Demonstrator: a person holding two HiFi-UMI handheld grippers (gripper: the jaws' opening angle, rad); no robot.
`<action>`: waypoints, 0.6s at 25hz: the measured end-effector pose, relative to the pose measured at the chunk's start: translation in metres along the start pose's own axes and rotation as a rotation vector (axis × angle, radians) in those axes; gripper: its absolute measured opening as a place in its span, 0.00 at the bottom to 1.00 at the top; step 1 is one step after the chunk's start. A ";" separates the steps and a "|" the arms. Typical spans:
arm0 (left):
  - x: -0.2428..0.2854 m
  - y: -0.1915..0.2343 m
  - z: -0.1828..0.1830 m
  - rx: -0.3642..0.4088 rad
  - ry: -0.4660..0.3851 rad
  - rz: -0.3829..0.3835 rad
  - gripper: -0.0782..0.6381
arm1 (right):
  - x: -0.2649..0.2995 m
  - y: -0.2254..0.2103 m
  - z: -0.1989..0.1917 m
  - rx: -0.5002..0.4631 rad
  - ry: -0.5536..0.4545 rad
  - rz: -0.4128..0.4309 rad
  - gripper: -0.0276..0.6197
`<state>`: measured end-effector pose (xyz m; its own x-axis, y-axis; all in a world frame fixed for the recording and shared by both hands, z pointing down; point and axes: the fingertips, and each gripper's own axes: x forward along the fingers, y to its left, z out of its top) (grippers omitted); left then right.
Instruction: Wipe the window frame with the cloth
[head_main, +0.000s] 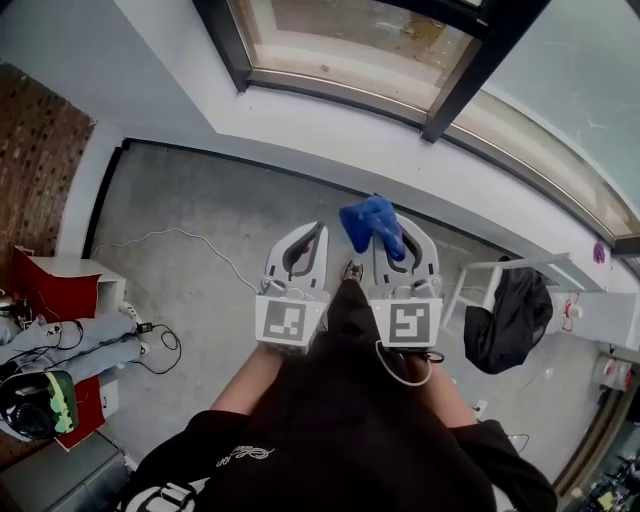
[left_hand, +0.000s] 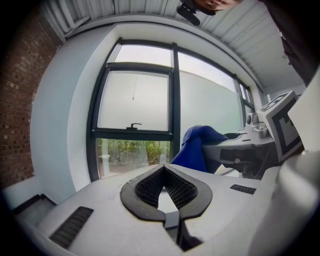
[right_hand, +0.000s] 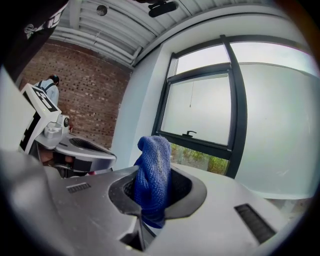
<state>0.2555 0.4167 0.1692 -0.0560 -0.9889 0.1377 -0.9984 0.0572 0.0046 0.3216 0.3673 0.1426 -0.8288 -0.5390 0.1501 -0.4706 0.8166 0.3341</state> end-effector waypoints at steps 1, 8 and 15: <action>0.013 0.003 0.001 0.007 0.008 -0.001 0.12 | 0.011 -0.008 -0.004 -0.010 0.009 0.001 0.10; 0.102 0.013 0.011 0.035 0.058 -0.015 0.12 | 0.079 -0.066 -0.020 0.046 0.019 0.046 0.10; 0.158 0.019 -0.001 -0.004 0.125 0.013 0.12 | 0.120 -0.107 -0.040 0.038 0.046 0.067 0.10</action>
<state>0.2278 0.2615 0.1924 -0.0670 -0.9633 0.2601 -0.9975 0.0709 0.0057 0.2847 0.2069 0.1619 -0.8443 -0.4913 0.2139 -0.4267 0.8579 0.2862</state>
